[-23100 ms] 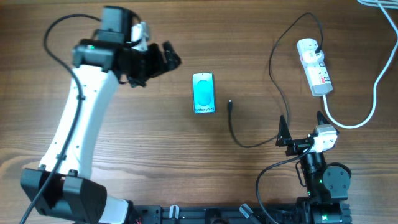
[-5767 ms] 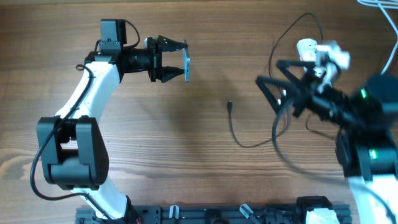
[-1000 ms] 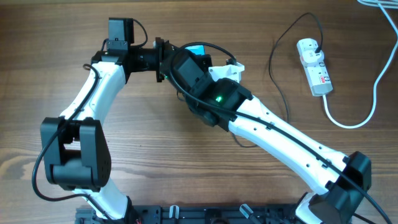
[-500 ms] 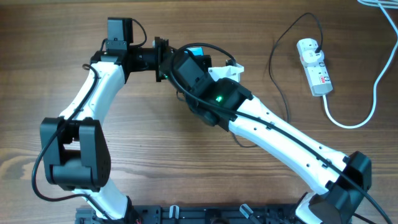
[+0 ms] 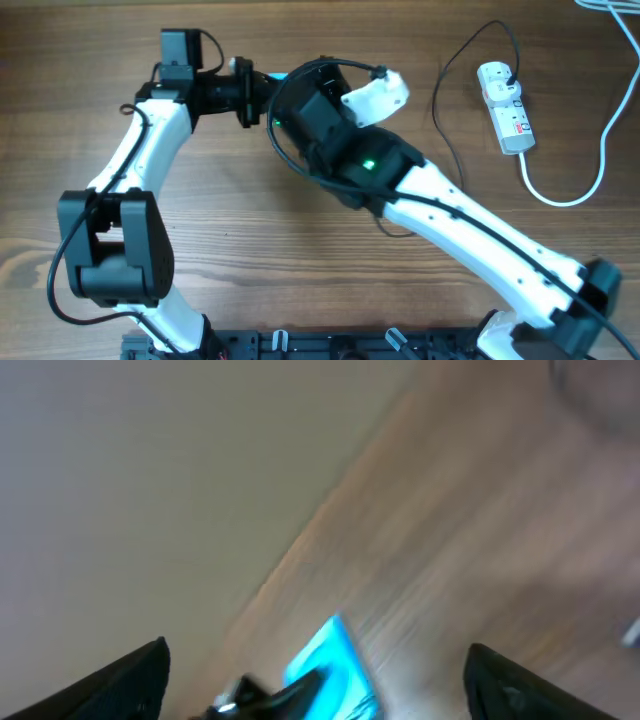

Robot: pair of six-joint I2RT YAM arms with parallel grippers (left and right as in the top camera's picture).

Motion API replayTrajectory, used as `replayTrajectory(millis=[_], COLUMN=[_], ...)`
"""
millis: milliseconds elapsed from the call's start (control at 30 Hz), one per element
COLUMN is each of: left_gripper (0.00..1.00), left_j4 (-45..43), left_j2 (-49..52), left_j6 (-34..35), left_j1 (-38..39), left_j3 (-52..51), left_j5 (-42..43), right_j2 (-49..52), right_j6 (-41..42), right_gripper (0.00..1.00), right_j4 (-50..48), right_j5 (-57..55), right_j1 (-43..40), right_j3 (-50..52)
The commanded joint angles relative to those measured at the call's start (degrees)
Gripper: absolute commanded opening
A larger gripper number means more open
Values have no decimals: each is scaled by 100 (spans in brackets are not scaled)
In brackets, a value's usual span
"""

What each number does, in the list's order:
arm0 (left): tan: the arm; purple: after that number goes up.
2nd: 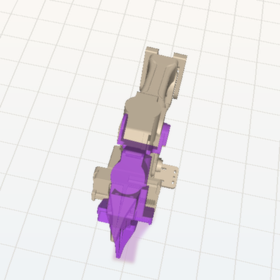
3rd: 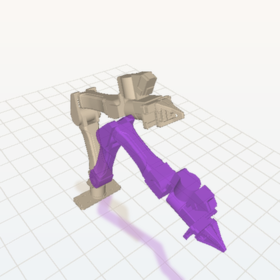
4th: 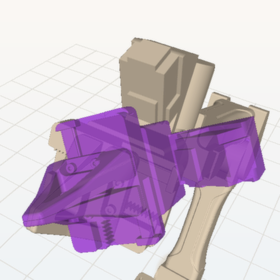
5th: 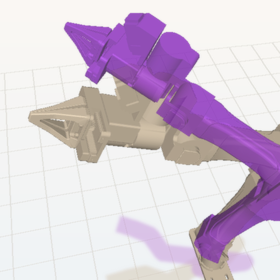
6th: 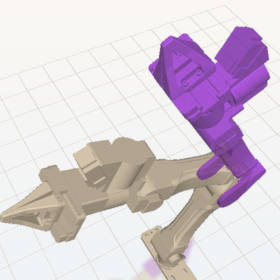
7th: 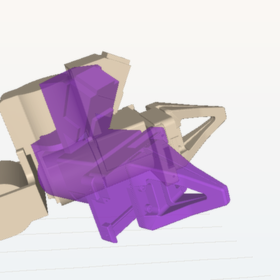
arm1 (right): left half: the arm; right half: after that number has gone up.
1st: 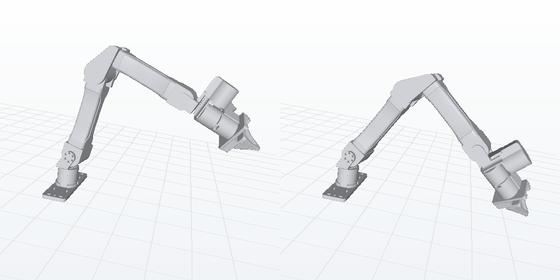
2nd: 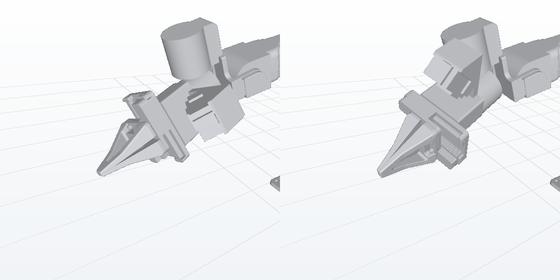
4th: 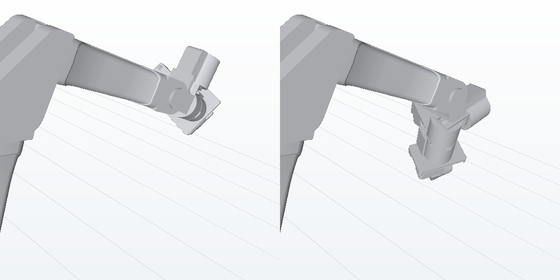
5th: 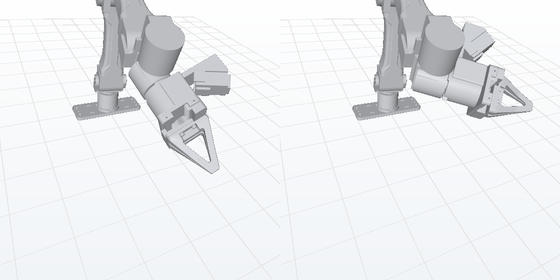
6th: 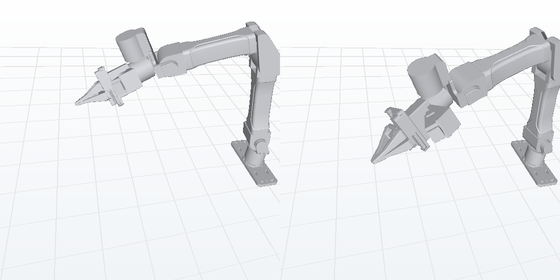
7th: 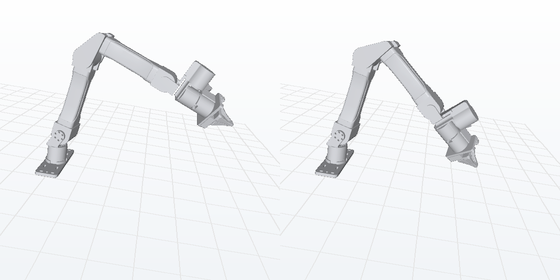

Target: Plug charger to phone and switch on socket

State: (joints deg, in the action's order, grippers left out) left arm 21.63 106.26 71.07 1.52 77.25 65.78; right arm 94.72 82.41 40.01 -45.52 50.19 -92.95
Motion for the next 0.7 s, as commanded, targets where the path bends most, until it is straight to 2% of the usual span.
replayTrajectory(millis=[0,67,133,200,233,333,467,533,633,667], left_gripper=[4,4,4,4,4,4,4,4,4,4], left_j4=[48,313,699,914,1078,1362,1556,1814,2111,2107], left_j2=[-157,-157,-157,-157,-157,-157,-157,-157,-157,-157], left_j6=[-1545,-2173,-2450,-2592,-2592,-2590,-2592,-2590,-2610,-2769], left_j1=[-190,-208,-205,-205,-205,-201,-201,-201,-201,-199], left_j3=[22,22,22,22,22,22,22,22,22,22], left_j5=[-358,-669,-1091,-1397,-1681,-2312,-2577,-3014,-3442,-3440], right_j2=[-149,-127,-66,33,129,435,809,994,1200,1200], right_j6=[-3497,-4017,-4616,-5189,-5222,-5375,-6135,-6129,-6120,-6122], right_gripper=[99,100,100,100,100,100,98,74,59,56], right_j4=[417,1064,1491,1799,2039,2437,2168,1904,1545,1342], right_j5=[304,1469,2721,3364,3484,4138,4813,4815,4854,4955], right_j1=[-278,-911,-1755,-2284,-2579,-2844,-2669,-2586,-2566,-2566], right_j3=[-42,-31,-20,-17,-13,109,743,1084,1725,1937])
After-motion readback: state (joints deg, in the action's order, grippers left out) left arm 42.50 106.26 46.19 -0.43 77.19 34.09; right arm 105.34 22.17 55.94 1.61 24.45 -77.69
